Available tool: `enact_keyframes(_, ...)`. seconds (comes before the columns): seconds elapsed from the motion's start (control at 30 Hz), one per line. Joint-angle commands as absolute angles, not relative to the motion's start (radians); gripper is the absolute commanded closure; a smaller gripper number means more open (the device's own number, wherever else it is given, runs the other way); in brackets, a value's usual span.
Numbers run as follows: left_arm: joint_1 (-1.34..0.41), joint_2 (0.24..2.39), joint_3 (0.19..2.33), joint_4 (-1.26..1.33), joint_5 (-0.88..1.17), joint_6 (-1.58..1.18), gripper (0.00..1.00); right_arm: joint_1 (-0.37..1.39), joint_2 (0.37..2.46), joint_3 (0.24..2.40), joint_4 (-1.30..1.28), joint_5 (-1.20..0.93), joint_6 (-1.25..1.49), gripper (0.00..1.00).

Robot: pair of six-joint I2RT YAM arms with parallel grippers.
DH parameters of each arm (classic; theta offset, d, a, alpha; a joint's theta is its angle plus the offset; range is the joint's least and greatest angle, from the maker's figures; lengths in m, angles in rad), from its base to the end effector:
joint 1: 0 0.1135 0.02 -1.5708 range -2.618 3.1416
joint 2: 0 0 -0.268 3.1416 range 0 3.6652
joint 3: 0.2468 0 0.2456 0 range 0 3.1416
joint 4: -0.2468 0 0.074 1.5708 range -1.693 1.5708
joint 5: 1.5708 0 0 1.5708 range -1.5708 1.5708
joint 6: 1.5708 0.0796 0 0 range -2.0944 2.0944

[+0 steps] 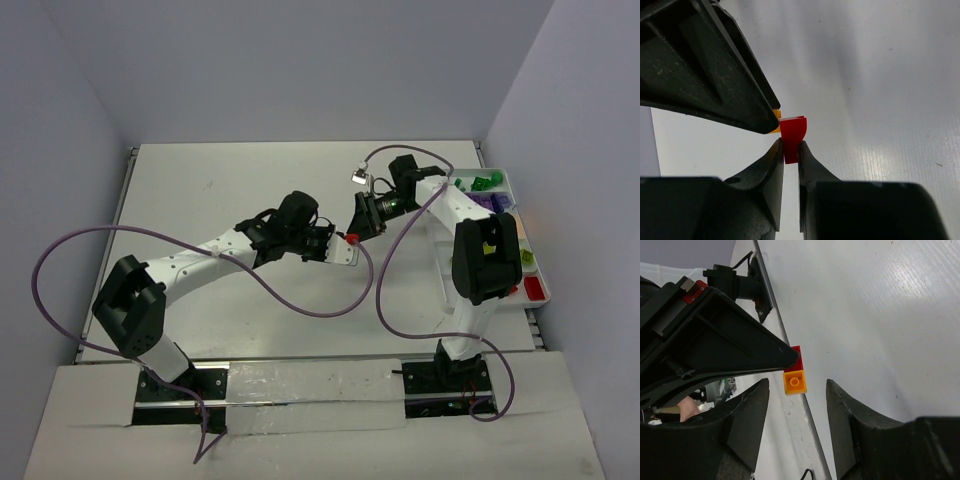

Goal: Sort the legos into containers by color

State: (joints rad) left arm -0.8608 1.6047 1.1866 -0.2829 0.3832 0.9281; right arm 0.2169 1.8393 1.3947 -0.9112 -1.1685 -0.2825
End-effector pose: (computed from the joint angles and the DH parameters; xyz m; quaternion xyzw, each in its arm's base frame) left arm 0.2278 -0.3107 0.2441 0.7446 0.4947 -0.1587 0.4192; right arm 0.3303 0.1478 0.2209 -0.2623 0.7890 0.5452 0.1074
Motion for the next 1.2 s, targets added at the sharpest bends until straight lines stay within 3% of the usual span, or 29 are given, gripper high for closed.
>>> enact_keyframes(0.0,-0.875,1.604,1.239,-0.281,0.43,0.933,1.0,0.228,1.848,1.446,-0.928,-1.209,-0.299,0.46)
enact_keyframes(0.63,-0.885,1.606,1.226,-0.272,0.425,0.925,1.0,0.238,1.847,1.463,-0.984,-1.224,-0.358,0.93)
enact_keyframes(1.17,-0.953,1.592,1.2,-0.303,0.451,0.887,1.0,0.155,1.869,1.581,-0.781,-1.035,-0.154,1.0)
